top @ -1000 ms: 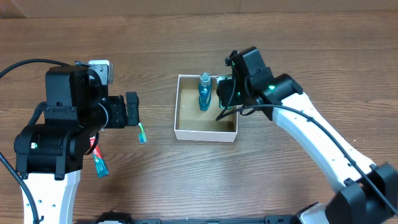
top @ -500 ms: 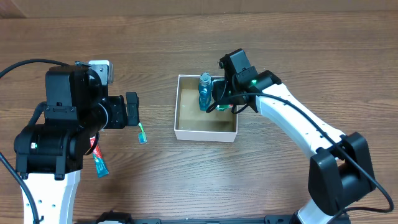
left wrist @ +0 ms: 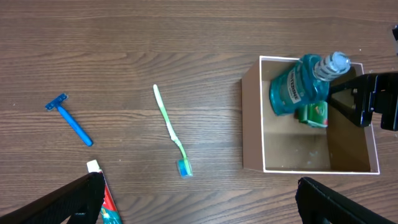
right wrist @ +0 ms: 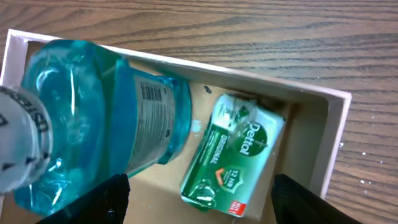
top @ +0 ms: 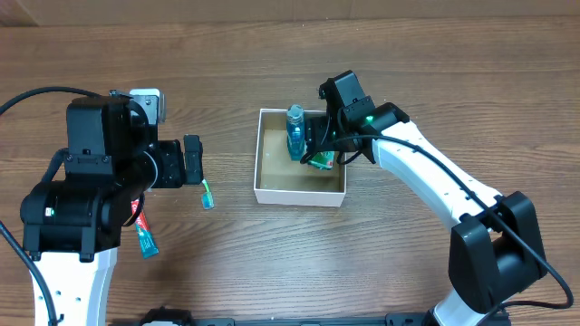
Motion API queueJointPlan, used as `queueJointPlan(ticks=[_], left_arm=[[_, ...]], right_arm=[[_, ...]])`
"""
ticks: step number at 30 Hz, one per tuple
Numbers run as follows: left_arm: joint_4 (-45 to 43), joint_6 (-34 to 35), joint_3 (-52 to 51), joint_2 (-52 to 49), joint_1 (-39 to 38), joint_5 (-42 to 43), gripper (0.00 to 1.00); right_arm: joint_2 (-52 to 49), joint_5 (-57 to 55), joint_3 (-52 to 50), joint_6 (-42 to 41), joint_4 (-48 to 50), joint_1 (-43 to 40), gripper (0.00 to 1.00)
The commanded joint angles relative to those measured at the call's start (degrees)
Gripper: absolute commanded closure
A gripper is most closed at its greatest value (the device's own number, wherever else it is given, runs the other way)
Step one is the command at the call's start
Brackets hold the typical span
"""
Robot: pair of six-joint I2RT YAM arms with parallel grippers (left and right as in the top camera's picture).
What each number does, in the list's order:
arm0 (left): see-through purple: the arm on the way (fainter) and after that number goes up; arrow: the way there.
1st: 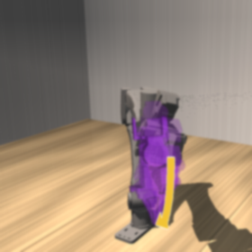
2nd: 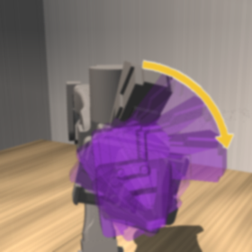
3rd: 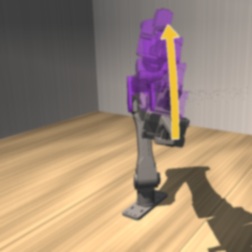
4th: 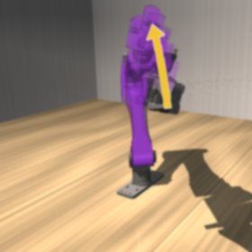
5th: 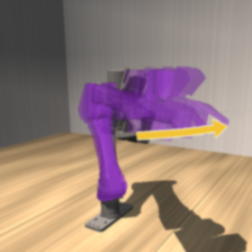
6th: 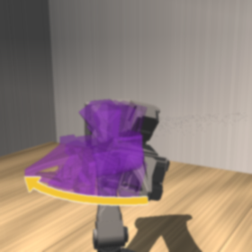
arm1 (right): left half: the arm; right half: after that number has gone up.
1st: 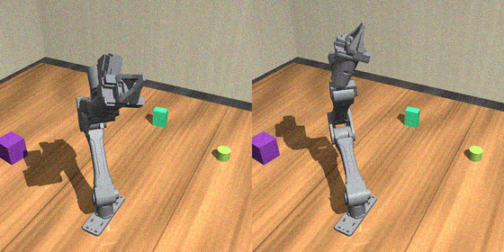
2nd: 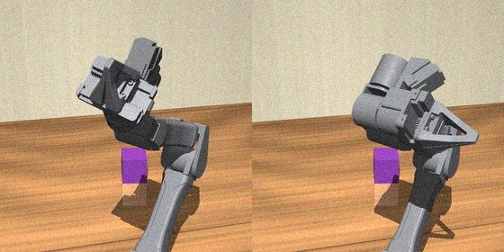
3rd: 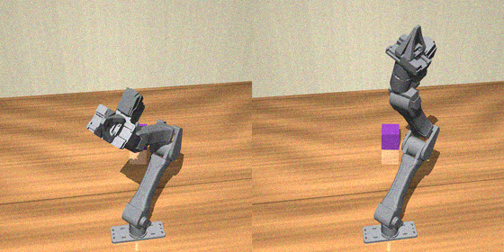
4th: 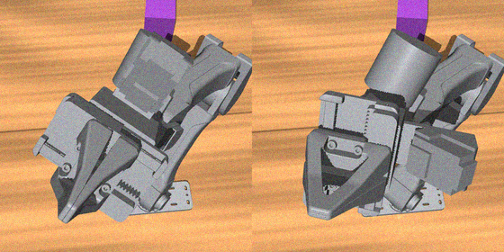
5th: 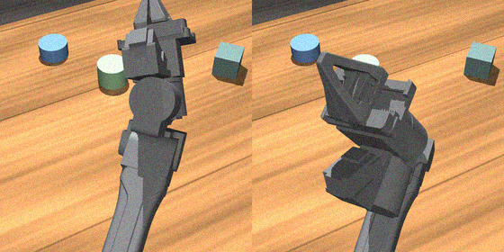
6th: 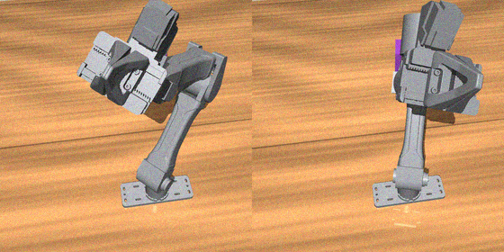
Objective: Pack container
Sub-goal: 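Lower the soap bar into the box beside the bottle and release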
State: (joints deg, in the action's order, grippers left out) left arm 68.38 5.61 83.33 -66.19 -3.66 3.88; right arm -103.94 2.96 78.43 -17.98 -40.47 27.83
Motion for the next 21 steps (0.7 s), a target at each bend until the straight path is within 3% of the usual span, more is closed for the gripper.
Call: queueJointPlan(ticks=[1,10,14,16,18,19,21], left_arm=[[0.1,-0.9,1.3,-0.1,0.3,0.0,0.0],[0.1,-0.9,1.3,-0.1,0.3,0.0,0.0],[0.2,-0.9,1.3,-0.1,0.3,0.0,0.0],[0.2,-0.9,1.3,-0.1,0.3,0.0,0.0],[0.2,-0.9,1.3,-0.1,0.3,0.0,0.0],[0.2,-0.9,1.3,-0.1,0.3,0.0,0.0],[0.2,-0.9,1.3,-0.1,0.3,0.0,0.0]], right_arm=[[0.2,0.1,0.9,0.0,0.4,0.1,0.25],[1.6,-2.3,1.6,-0.1,-0.2,0.1,0.29],[8.9,-8.4,4.9,-0.5,-2.9,0.1,0.29],[12.9,-14.1,5.7,-3.3,-4.7,-0.4,0.24],[16.2,-20.7,5.7,-10.1,-6.8,-2.9,0.05],[16.9,-20.6,5.7,-10.8,-7.5,-4.7,0.0],[17.3,-16.9,5.7,-10.8,-9.4,-8.9,0.0]])
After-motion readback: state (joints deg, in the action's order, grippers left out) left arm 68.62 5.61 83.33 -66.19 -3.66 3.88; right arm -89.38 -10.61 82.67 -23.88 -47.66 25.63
